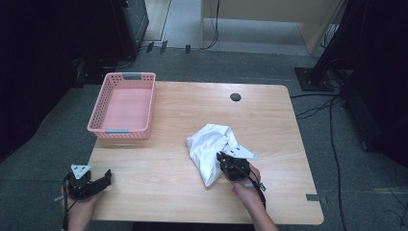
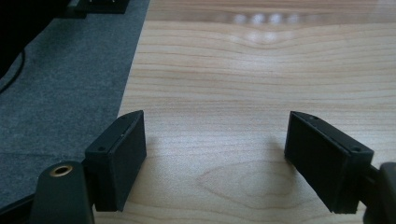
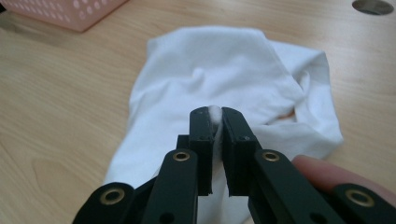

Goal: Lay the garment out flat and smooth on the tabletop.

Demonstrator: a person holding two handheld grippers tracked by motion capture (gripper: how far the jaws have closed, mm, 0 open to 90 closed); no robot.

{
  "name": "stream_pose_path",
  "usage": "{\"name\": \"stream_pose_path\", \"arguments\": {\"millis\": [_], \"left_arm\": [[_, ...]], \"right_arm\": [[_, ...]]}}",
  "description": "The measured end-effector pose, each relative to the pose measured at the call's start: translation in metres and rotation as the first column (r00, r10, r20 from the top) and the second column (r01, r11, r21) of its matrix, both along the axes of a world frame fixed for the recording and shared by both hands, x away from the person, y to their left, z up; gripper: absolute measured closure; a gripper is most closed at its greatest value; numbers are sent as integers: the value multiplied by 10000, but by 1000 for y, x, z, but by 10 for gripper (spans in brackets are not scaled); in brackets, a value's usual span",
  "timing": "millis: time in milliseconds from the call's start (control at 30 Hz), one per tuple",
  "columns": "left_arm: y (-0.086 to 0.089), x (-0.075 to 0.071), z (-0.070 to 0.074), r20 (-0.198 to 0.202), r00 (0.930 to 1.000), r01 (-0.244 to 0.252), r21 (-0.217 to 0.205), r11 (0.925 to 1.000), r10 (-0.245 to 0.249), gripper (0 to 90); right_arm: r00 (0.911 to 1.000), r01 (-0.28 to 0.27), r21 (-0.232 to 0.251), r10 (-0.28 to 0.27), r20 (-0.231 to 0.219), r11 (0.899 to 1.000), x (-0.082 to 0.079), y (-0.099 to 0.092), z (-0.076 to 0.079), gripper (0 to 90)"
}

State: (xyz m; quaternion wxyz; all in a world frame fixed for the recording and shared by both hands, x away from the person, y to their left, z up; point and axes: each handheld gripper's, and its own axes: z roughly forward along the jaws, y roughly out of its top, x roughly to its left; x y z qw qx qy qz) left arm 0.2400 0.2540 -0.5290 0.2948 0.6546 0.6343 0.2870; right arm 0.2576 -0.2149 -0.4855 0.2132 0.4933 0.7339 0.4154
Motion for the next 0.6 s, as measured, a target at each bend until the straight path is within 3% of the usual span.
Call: {"name": "stream_pose_path", "arguments": {"millis": [100,233,400,533,600], "left_arm": [[0,0,0,20,10000,-29,-4,10000,29,211],[-2,-1,1,163,9999,40,-77,10000,-38,211],[-12,-1,3,293,9989,393,-541,9978,-378,211],[-20,2,4,468,9974,584,-850,9947,-546,212],[-24,3,5,516,9967,673,-997,9927,-624,211]], "right_arm": [[9997,-15,18,16,-252,10000,-15,-15,-9,846],[9993,-50,-75,47,-376,10000,-23,-24,-14,844],[9973,-222,76,227,-692,9997,-34,-39,-22,818],[9963,-422,30,423,-747,9991,-43,-50,-28,726],[9957,-435,229,452,-807,9988,-44,-57,-29,659]]}}
